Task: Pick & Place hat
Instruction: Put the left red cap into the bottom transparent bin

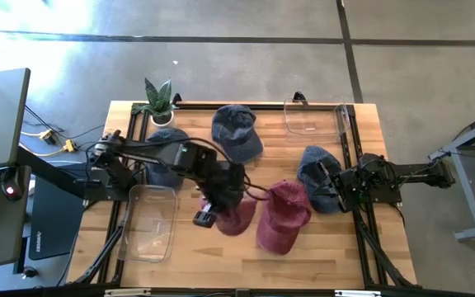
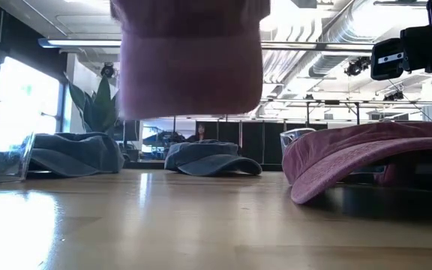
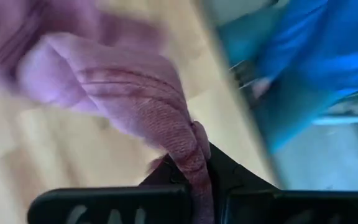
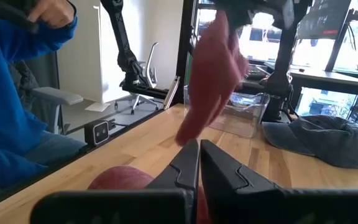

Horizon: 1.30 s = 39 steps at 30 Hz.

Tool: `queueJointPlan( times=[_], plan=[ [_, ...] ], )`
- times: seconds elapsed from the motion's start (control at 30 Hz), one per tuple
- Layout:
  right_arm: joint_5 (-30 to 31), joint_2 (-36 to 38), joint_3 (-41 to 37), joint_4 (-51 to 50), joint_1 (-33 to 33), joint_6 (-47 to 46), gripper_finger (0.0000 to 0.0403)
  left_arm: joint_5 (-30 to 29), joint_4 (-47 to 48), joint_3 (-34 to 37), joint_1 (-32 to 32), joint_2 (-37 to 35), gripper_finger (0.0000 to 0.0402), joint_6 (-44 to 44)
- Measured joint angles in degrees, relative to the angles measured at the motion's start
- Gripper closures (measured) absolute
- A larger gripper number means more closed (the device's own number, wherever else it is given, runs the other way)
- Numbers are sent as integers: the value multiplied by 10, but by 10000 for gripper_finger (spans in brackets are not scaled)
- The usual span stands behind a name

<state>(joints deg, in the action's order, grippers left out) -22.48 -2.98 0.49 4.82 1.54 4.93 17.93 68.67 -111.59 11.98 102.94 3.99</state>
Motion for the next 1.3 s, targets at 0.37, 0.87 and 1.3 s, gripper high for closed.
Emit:
queueJointPlan(
  times=[0.37, 0.87, 1.3],
  plan=[
    [0, 0, 0, 0, 0, 0, 391, -403, 107, 2, 4, 2, 398, -63],
    [0, 0, 0, 1, 0, 0, 391, -104, -416, 381, 54, 3, 360, -101],
    [0, 0, 0, 1, 0, 0, 391, -93, -465, 352, 81, 2, 157, -108]
  ],
)
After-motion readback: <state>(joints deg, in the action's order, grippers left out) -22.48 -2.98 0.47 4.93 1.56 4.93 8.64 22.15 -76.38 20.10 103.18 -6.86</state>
